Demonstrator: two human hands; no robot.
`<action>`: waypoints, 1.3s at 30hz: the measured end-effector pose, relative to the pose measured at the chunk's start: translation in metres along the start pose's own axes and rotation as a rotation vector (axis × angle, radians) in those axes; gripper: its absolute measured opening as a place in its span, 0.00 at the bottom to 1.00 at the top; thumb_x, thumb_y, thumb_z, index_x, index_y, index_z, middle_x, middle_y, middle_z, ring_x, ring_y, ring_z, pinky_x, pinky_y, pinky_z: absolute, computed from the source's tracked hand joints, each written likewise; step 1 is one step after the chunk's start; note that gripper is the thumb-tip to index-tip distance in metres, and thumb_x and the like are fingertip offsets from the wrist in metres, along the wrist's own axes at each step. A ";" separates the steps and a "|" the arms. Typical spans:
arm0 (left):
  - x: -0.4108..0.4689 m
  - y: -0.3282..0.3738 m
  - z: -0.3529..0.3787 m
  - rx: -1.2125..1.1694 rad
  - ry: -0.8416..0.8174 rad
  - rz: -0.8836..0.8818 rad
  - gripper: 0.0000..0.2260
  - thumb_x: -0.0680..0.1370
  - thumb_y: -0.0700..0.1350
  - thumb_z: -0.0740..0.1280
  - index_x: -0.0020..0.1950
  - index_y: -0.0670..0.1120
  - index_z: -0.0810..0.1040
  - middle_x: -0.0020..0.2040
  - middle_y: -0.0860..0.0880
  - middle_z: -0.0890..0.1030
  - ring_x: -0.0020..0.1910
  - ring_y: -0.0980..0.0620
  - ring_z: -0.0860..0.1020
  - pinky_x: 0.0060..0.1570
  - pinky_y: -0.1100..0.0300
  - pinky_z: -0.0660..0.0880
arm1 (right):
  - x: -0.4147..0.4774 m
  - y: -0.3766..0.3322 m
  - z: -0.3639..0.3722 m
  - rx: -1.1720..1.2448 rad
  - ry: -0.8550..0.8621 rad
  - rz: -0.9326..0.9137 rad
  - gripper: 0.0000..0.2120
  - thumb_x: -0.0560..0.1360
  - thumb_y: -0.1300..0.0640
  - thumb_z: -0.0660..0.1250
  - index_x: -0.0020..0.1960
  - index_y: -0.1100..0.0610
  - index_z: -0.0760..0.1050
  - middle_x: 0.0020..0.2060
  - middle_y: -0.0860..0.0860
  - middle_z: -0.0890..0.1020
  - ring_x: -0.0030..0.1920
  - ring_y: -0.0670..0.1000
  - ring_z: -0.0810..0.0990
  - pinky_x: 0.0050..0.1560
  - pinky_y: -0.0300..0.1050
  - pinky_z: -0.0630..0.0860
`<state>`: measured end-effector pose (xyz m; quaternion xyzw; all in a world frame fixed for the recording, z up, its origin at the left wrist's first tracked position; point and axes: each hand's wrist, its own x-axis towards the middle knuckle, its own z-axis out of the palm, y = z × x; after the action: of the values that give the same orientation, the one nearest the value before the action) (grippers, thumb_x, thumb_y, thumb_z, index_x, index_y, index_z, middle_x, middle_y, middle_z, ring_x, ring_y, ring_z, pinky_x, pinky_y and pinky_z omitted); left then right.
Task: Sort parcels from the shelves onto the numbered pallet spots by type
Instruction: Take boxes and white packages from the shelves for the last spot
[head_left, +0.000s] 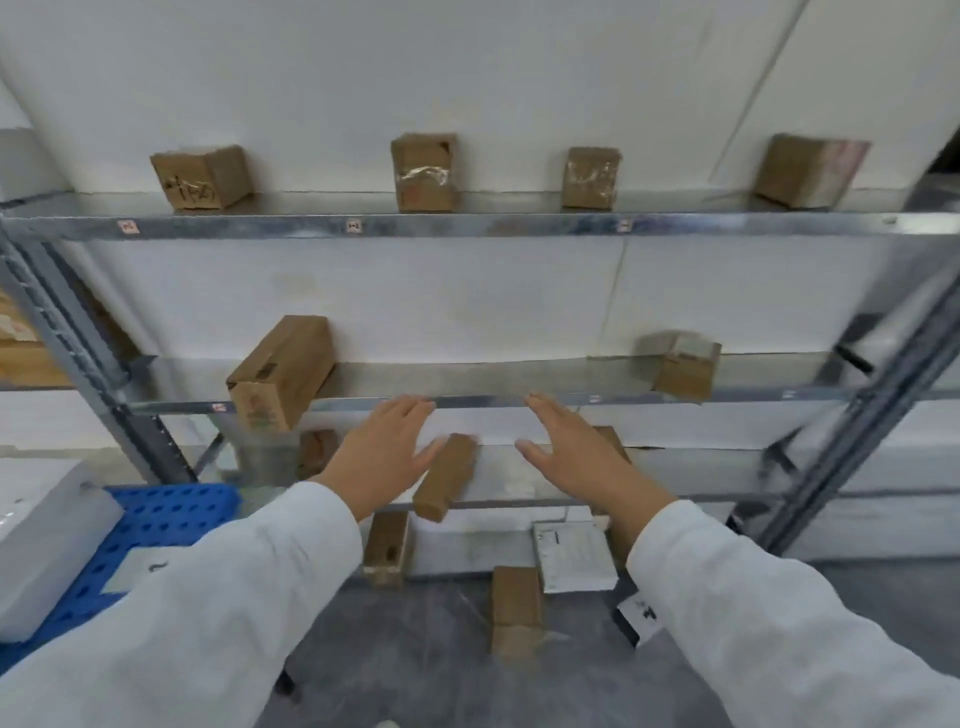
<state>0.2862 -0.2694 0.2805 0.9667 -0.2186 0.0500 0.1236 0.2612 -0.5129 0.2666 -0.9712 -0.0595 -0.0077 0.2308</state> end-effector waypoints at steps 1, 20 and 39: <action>0.003 0.018 0.005 -0.004 -0.016 0.027 0.25 0.81 0.57 0.57 0.76 0.48 0.61 0.76 0.50 0.62 0.75 0.50 0.60 0.74 0.54 0.58 | -0.013 0.015 -0.005 0.008 0.015 0.041 0.31 0.80 0.43 0.57 0.78 0.49 0.50 0.78 0.47 0.54 0.77 0.50 0.55 0.74 0.47 0.56; 0.080 0.193 0.128 -0.060 -0.195 0.341 0.24 0.81 0.57 0.57 0.74 0.47 0.64 0.74 0.51 0.66 0.74 0.52 0.63 0.72 0.58 0.58 | -0.107 0.178 -0.035 0.073 0.103 0.391 0.29 0.80 0.46 0.59 0.76 0.54 0.56 0.75 0.51 0.62 0.73 0.52 0.61 0.72 0.47 0.60; 0.224 0.186 0.358 -0.123 -0.602 0.163 0.24 0.82 0.56 0.56 0.74 0.44 0.65 0.73 0.47 0.68 0.71 0.49 0.66 0.70 0.56 0.63 | 0.023 0.399 0.088 0.114 -0.270 0.574 0.26 0.80 0.50 0.59 0.75 0.56 0.59 0.72 0.54 0.65 0.70 0.56 0.66 0.68 0.50 0.66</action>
<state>0.4221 -0.6168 0.0090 0.9080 -0.3249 -0.2420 0.1070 0.3308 -0.8241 0.0106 -0.9261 0.1863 0.1897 0.2676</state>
